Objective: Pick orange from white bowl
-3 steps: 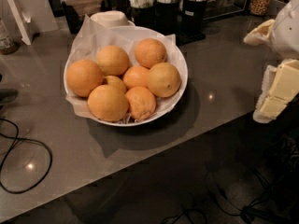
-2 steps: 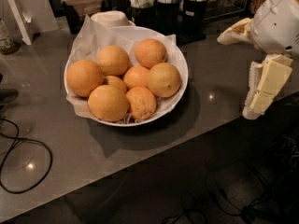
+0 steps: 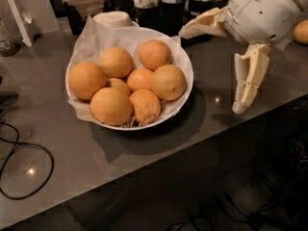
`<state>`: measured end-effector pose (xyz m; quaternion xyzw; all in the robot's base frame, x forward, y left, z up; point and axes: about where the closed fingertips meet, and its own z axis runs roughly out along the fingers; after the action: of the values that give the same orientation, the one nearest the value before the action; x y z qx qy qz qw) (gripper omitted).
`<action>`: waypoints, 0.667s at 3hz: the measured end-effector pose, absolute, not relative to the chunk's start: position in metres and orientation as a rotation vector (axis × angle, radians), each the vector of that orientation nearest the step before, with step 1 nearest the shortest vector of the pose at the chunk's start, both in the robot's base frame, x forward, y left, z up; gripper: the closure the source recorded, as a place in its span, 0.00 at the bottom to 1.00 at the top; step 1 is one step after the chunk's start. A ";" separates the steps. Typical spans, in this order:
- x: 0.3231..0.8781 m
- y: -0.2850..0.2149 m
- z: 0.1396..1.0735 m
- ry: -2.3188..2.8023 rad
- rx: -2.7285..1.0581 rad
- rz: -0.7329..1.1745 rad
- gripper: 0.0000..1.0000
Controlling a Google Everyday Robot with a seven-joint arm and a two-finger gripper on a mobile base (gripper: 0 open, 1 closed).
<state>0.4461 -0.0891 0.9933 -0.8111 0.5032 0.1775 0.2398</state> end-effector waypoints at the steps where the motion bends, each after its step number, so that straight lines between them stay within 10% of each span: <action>1: 0.450 -0.072 0.996 1.254 -2.231 0.554 0.00; 2: 0.458 -0.065 0.988 1.215 -2.209 0.634 0.00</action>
Offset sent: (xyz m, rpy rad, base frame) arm -0.0116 0.0105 -0.0205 0.1184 0.1861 0.2245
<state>0.4577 -0.0650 0.9883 -0.8187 0.4503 0.2349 0.2680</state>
